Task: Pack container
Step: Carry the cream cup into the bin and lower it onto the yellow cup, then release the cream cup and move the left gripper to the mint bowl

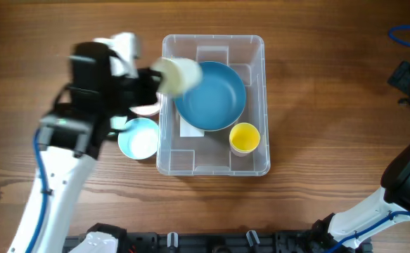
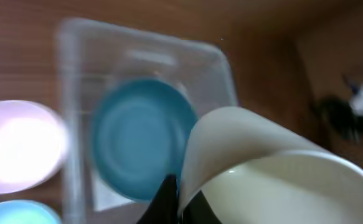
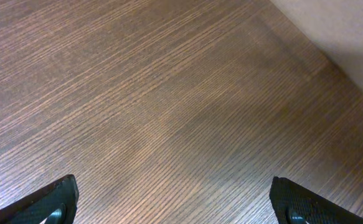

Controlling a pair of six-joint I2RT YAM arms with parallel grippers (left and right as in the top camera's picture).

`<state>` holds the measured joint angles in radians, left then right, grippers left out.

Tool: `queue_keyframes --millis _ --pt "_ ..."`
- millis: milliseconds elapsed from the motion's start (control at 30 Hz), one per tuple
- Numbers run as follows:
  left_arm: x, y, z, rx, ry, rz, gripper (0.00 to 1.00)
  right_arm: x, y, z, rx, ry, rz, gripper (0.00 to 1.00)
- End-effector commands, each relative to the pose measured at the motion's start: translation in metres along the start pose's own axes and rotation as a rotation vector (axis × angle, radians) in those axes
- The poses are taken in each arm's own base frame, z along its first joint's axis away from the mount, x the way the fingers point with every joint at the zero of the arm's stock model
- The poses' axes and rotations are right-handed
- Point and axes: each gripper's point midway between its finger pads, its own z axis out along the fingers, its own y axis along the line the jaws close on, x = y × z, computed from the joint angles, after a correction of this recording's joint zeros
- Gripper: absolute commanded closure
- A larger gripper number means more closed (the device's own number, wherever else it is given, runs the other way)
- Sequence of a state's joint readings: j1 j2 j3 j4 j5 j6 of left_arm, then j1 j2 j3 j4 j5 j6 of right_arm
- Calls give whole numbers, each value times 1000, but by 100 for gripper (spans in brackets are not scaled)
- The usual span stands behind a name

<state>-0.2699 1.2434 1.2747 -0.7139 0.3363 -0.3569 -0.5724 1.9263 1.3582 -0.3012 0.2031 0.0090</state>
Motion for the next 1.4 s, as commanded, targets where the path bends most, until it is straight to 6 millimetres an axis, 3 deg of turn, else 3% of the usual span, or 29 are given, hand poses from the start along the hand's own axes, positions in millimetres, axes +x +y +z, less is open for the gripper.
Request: queue_keyframes --millis 0,133,267,433,600,1000,1200,1367 --pt "20 -42 11 24 23 175 96 -4 -3 -1 8 -10 -4 0" --pt "44 -72 27 41 58 263 96 -4 -3 -1 8 -10 -4 0" --pt "70 -89 50 25 107 331 96 -4 -3 -1 8 -10 -4 0" --pt "105 -91 86 1 216 371 96 -4 -3 -1 8 -10 -4 0" --pt "119 -84 103 -26 269 375 96 -4 -3 -1 8 -10 -4 0" --pt "138 -67 97 -82 361 373 96 -4 -3 -1 8 -10 -4 0" --pt "138 -67 97 -83 363 373 89 -4 -3 -1 8 -10 -4 0" --pt "138 -68 98 -78 360 372 89 -4 -3 -1 8 -10 -4 0"
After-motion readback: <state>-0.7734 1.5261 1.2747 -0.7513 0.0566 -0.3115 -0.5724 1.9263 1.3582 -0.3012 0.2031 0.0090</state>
